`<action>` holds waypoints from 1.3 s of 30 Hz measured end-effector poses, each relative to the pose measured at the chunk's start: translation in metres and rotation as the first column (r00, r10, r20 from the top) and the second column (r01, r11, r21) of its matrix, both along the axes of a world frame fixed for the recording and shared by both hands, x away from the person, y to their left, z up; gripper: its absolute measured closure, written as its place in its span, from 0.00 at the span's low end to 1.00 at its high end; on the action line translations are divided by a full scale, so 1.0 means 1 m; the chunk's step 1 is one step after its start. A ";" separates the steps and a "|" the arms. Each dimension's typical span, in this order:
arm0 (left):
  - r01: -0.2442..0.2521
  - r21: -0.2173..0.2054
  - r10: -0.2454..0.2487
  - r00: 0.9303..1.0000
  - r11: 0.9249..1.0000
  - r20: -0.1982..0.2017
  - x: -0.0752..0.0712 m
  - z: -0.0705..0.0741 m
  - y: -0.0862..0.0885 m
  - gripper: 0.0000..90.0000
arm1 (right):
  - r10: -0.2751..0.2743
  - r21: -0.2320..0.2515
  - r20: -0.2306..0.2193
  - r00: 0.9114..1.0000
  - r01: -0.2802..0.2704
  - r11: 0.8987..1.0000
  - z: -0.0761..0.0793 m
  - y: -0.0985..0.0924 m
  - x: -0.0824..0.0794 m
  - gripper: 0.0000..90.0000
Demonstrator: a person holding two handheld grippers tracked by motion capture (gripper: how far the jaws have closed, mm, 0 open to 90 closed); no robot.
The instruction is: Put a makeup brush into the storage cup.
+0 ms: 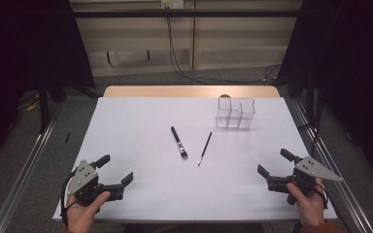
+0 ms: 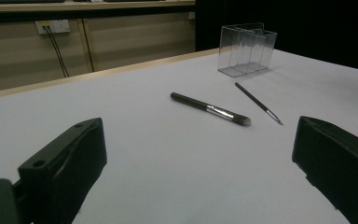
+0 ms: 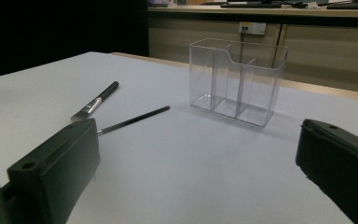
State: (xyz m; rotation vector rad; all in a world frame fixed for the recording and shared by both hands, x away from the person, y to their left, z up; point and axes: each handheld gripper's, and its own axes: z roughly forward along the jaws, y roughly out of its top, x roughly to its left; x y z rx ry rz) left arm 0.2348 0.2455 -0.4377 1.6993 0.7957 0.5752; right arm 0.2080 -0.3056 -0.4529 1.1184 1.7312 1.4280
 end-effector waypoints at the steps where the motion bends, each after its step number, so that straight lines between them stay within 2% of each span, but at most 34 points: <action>1: -0.001 0.001 0.001 1.000 1.000 0.000 0.000 0.000 0.000 0.03 | -0.002 0.000 -0.001 1.000 0.002 1.000 0.000 0.000 0.000 0.00; 14: 0.006 0.010 -0.005 1.000 1.000 -0.027 0.002 -0.002 -0.002 0.04 | 0.008 0.005 -0.012 1.000 -0.008 1.000 -0.003 0.000 0.004 0.00; 25: 0.041 0.026 -0.040 0.999 0.999 -0.035 -0.003 -0.001 -0.005 0.04 | 0.023 -0.001 -0.007 1.000 -0.023 1.000 -0.001 0.006 0.003 0.00; 31: 0.058 0.032 -0.056 0.997 0.998 -0.061 0.003 -0.002 -0.013 0.04 | 0.024 0.001 -0.010 1.000 -0.024 1.000 -0.001 0.007 0.004 0.00; 39: 0.092 0.037 -0.089 0.993 0.995 -0.076 0.013 -0.001 -0.021 0.03 | 0.028 0.001 -0.012 1.000 -0.028 1.000 -0.002 0.006 0.004 0.00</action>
